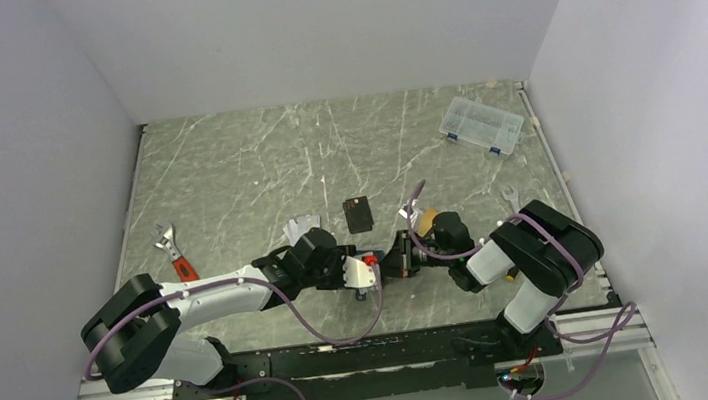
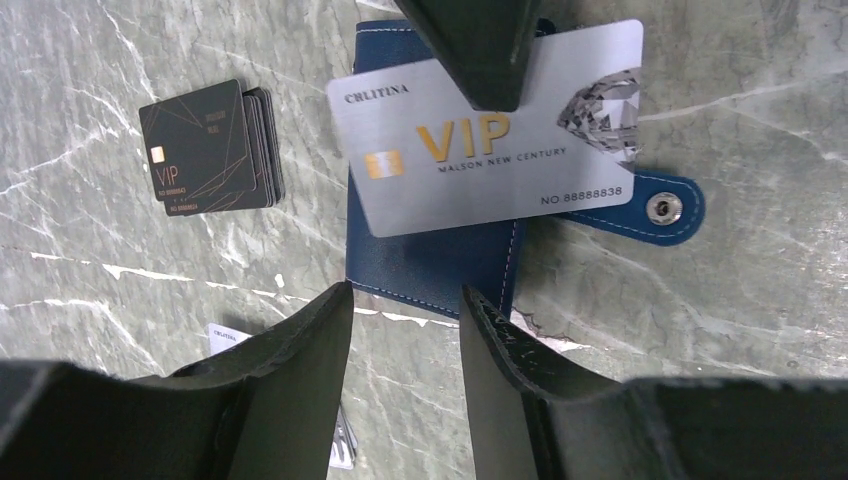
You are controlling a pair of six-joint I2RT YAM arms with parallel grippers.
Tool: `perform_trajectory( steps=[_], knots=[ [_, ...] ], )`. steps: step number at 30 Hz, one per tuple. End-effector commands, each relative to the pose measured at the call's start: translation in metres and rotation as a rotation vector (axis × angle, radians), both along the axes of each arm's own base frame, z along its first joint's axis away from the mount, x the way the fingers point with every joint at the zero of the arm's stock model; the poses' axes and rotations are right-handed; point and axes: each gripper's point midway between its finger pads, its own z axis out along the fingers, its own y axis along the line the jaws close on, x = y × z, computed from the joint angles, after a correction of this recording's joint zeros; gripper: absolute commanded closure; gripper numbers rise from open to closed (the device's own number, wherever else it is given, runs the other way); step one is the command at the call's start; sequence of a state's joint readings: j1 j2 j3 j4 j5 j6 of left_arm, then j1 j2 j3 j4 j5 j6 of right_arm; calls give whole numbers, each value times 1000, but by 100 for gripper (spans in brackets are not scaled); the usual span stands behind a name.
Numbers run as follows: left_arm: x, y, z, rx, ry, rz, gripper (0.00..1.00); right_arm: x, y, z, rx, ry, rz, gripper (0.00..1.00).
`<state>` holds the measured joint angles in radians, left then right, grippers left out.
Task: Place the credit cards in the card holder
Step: Open the card holder at the center of the board.
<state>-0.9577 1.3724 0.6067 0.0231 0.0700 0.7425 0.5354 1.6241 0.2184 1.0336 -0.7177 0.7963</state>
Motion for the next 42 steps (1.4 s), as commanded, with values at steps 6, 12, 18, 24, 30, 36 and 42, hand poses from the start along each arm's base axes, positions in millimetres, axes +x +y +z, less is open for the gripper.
perform_trajectory(
  steps=[6, 12, 18, 24, 30, 36, 42],
  knots=[
    [0, -10, 12, -33, 14, -15, 52, 5, 3, -22, -162, -63, 20, 100],
    [-6, -9, 9, -16, -10, -87, 50, 6, -8, -28, -257, -89, -53, 100],
    [-15, -2, -3, 37, -7, -121, 46, 6, -11, -11, -281, -174, -112, 100],
    [-18, -3, -6, 50, -1, -133, 46, -2, -2, -7, -304, -201, -87, 100],
    [-20, -7, -10, 71, -25, -161, 48, -6, 2, -8, -322, -211, -82, 100],
    [-26, -4, -15, 108, -45, -183, 48, -8, -6, -6, -343, -223, -124, 100],
    [-12, -5, -13, 116, -165, -153, 50, -9, -6, -4, -352, -241, -130, 100]
  ],
)
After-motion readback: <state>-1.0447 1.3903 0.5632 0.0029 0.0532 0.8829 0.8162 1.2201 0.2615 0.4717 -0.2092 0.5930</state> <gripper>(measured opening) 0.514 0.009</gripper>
